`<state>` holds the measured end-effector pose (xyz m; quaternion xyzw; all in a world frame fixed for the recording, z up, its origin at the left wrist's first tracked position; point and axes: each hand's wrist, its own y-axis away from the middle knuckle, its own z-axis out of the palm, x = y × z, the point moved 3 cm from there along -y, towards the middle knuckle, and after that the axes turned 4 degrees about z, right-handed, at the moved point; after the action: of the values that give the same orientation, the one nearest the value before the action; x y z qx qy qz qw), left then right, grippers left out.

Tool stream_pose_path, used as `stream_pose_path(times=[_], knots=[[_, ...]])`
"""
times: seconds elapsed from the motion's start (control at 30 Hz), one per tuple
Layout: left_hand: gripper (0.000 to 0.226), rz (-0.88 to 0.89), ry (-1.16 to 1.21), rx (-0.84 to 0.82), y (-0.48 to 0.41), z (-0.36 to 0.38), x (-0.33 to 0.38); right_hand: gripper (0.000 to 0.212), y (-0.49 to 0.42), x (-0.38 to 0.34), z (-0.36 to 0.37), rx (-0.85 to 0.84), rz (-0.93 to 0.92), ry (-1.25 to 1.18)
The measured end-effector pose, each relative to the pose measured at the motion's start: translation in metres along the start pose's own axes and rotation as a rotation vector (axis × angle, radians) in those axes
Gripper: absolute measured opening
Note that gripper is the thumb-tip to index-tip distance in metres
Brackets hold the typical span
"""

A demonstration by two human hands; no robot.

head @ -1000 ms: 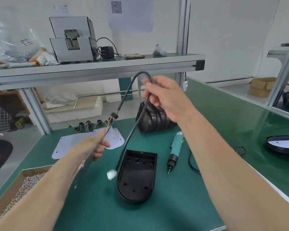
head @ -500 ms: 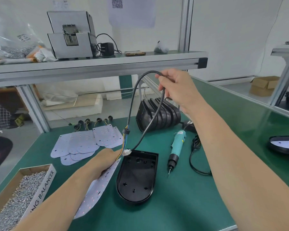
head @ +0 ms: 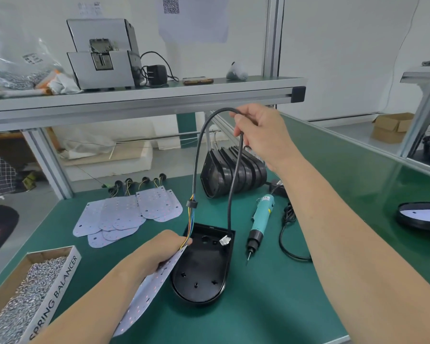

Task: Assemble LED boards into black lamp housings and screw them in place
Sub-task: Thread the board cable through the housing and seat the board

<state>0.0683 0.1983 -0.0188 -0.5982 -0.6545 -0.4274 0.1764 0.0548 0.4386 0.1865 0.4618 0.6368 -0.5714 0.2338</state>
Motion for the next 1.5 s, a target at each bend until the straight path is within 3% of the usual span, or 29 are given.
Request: stream_pose_path(times=[0.13,0.33,0.5,0.77,1.03,1.23,1.37,1.5], knots=[[0.041,0.074,-0.032,0.117,0.001,-0.001,0.012,0.015,-0.002,-0.011,0.000,0.014,-0.047,0.010],[0.031,0.179,-0.098,0.160,0.005,-0.009,0.026,0.018,-0.006,-0.020,0.000,0.032,-0.074,-0.010],[0.031,0.241,-0.081,0.161,0.008,-0.015,0.025,0.017,-0.005,-0.019,-0.006,0.082,-0.089,0.080],[0.033,0.278,-0.123,0.207,0.016,-0.027,0.033,0.020,0.000,-0.048,-0.009,0.087,-0.262,0.320],[0.043,0.316,-0.140,0.201,0.023,-0.021,0.048,0.016,0.013,-0.056,-0.004,0.117,-0.293,0.184],[0.032,0.306,0.109,0.188,0.021,-0.022,0.046,0.013,0.027,-0.072,-0.005,-0.050,-0.320,0.011],[0.026,0.319,0.277,0.149,0.023,-0.029,0.041,0.013,0.024,-0.084,-0.021,-0.329,-0.210,-0.064],[0.025,0.282,0.382,0.103,0.026,-0.028,0.045,0.017,0.029,-0.090,-0.021,-0.166,-0.432,0.166]])
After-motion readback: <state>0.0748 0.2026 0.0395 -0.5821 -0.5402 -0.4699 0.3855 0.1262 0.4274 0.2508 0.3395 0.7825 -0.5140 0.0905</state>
